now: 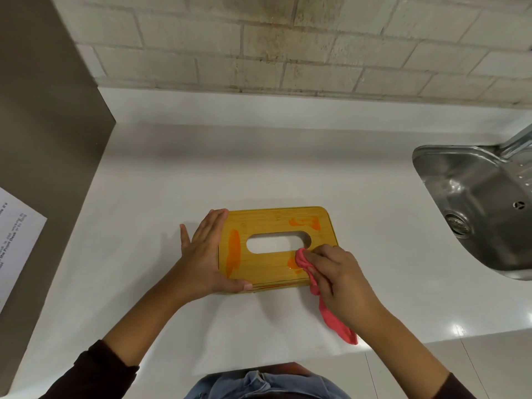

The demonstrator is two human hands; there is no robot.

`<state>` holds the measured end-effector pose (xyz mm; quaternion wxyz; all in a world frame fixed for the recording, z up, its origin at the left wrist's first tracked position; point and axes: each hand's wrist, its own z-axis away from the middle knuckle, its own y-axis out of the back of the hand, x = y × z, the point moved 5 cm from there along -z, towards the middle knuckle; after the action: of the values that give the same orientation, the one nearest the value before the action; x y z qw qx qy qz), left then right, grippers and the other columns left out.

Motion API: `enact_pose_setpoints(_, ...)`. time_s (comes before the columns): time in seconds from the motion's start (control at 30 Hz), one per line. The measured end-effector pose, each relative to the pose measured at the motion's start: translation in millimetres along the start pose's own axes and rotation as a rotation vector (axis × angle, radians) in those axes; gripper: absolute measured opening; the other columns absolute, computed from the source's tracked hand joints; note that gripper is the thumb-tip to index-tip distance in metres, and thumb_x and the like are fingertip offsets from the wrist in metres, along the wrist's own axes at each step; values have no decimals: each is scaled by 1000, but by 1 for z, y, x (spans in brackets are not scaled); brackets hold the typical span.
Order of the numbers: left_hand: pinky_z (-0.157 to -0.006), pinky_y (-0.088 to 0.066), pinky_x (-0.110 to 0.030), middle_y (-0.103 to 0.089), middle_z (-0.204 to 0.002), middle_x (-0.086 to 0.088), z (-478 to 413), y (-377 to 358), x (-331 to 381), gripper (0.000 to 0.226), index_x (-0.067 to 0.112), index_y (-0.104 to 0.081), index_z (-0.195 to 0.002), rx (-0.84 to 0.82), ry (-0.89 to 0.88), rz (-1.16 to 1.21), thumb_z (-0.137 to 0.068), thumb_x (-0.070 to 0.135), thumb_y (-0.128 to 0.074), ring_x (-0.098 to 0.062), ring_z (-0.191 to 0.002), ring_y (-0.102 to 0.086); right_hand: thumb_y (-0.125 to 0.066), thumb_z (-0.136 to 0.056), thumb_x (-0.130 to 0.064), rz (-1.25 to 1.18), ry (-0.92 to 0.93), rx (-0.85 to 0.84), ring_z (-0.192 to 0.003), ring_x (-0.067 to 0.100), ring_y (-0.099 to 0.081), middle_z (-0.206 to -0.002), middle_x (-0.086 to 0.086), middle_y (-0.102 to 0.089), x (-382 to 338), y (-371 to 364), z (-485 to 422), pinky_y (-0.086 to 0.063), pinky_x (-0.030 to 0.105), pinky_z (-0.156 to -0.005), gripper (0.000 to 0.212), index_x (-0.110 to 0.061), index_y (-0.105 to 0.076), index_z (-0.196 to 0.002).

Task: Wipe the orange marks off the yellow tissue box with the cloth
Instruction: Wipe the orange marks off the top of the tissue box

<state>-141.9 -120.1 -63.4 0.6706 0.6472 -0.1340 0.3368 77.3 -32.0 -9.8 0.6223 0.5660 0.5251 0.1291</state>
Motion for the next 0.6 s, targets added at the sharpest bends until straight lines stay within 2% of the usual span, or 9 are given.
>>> enact_pose_setpoints(0.1, -109, 23, -44, 6, -157, 11, 0, 0, -1, 140, 36, 14, -142, 4, -4, 0, -35, 84, -62, 9, -133, 21, -56, -85, -4, 31, 20, -10, -72, 23, -57, -85, 7, -63, 10, 6, 7, -47, 34, -63, 27, -7, -69, -109)
enact_pose_setpoints(0.2, -109, 24, -43, 6, -157, 11, 1, -1, 0, 140, 37, 15, -142, 8, -8, 15, -35, 84, -62, 8, -134, 19, -56, -86, 7, -18, -115, 120, -65, 26, -58, -79, 7, -58, 20, 9, 5, -51, 40, -59, 25, -2, -71, -103)
enact_pose_setpoints(0.27, -109, 24, -43, 6, -157, 12, 1, -1, 0, 139, 37, 15, -142, 8, -10, 21, -36, 83, -62, 8, -134, 18, -55, -89, 5, -55, -173, 162, -63, 29, -59, -80, 9, -57, 16, 1, -2, -52, 43, -60, 20, -1, -70, -101)
enact_pose_setpoints(0.37, -109, 24, -44, 6, -157, 12, 1, -1, 0, 139, 36, 14, -142, 10, -12, 15, -36, 82, -63, 8, -134, 18, -57, -89, 1, -72, -110, 153, -66, 28, -58, -77, 11, -58, -5, -11, -11, -51, 42, -62, 16, 0, -71, -98)
enact_pose_setpoints(0.5, -109, 23, -46, 4, -157, 10, 1, 0, 0, 139, 34, 12, -144, 18, -9, 1, -35, 82, -61, 5, -136, 16, -64, -83, 0, -39, 8, 11, -79, 26, -61, -87, 9, -65, -16, -14, -3, -50, 40, -68, 26, -6, -69, -108)
enact_pose_setpoints(0.6, -109, 24, -44, 5, -157, 11, 1, 0, 0, 139, 34, 12, -144, 11, -9, 1, -36, 82, -62, 7, -134, 18, -58, -87, -7, -26, 18, 19, -80, 23, -61, -90, 5, -64, -3, -4, 6, -49, 38, -69, 24, -10, -70, -107)
